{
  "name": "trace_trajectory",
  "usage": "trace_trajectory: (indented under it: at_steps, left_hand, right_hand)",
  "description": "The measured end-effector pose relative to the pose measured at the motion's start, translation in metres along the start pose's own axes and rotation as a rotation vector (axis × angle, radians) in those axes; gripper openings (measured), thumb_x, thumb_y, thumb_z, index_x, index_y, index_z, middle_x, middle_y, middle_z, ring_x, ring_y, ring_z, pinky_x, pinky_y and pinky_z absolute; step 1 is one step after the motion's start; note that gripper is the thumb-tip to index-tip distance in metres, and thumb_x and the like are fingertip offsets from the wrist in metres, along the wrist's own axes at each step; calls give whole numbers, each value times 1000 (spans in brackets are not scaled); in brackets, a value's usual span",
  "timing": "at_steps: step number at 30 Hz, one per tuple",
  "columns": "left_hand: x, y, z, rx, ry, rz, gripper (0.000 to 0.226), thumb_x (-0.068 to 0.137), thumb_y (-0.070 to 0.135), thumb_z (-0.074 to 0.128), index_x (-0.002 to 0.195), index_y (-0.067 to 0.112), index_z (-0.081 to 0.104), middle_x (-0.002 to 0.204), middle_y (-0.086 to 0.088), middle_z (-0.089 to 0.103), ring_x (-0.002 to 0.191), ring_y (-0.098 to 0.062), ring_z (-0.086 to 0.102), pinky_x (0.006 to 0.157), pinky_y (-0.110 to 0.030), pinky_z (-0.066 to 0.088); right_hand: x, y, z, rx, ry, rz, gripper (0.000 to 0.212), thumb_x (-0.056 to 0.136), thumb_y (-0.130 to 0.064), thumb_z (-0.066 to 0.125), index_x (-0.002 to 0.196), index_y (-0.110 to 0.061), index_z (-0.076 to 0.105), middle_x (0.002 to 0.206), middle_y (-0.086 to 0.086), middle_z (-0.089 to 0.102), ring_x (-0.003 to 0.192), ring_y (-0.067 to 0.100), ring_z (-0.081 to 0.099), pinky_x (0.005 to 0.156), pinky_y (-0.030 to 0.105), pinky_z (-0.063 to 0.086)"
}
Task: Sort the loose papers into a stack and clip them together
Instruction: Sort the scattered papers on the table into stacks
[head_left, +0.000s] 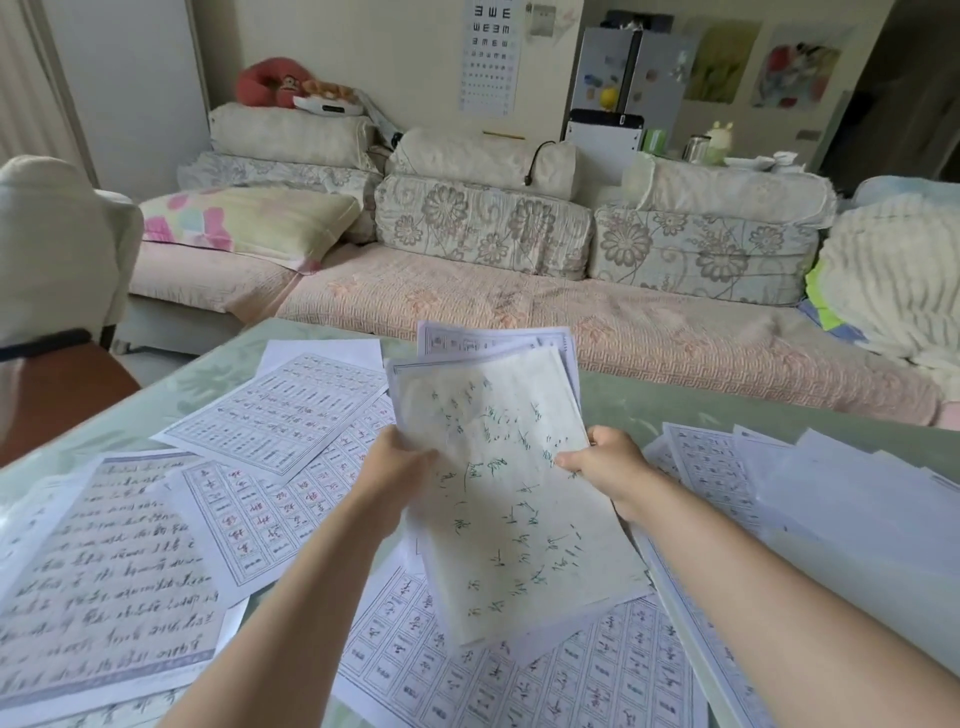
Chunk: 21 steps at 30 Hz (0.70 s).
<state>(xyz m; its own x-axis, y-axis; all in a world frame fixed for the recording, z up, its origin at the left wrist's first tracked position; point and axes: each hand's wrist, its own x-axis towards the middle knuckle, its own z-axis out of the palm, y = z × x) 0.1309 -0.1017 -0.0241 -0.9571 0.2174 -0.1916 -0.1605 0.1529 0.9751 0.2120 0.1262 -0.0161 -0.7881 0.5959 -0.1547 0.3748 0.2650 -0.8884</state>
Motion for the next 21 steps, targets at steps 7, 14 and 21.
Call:
trace_trajectory:
  at_steps: [7, 14, 21]
  left_hand:
    - [-49, 34, 6, -97, -13, 286, 34, 89, 2, 55, 108, 29, 60, 93, 5, 70, 78, -12, 69, 54, -21, 53]
    - [-98, 68, 23, -236, -12, 482, 23, 90, 12, 63, 98, 33, 63, 93, 8, 73, 81, -7, 71, 64, -24, 56]
    - [-124, 64, 38, -157, -93, 521, 38, 84, 12, 74, 116, 24, 57, 104, 5, 72, 96, -13, 70, 80, -34, 57]
  right_hand:
    - [-47, 0, -33, 161, -26, -177, 33, 82, 4, 70, 108, -16, 64, 105, 5, 73, 95, 21, 71, 88, 39, 57]
    - [-102, -23, -76, 213, 174, -416, 18, 87, -9, 71, 97, -24, 68, 90, -12, 74, 81, -1, 69, 66, 14, 50]
    - [-129, -15, -98, 211, 157, -471, 35, 85, -18, 75, 116, -27, 60, 105, -10, 73, 97, 4, 69, 86, 27, 53]
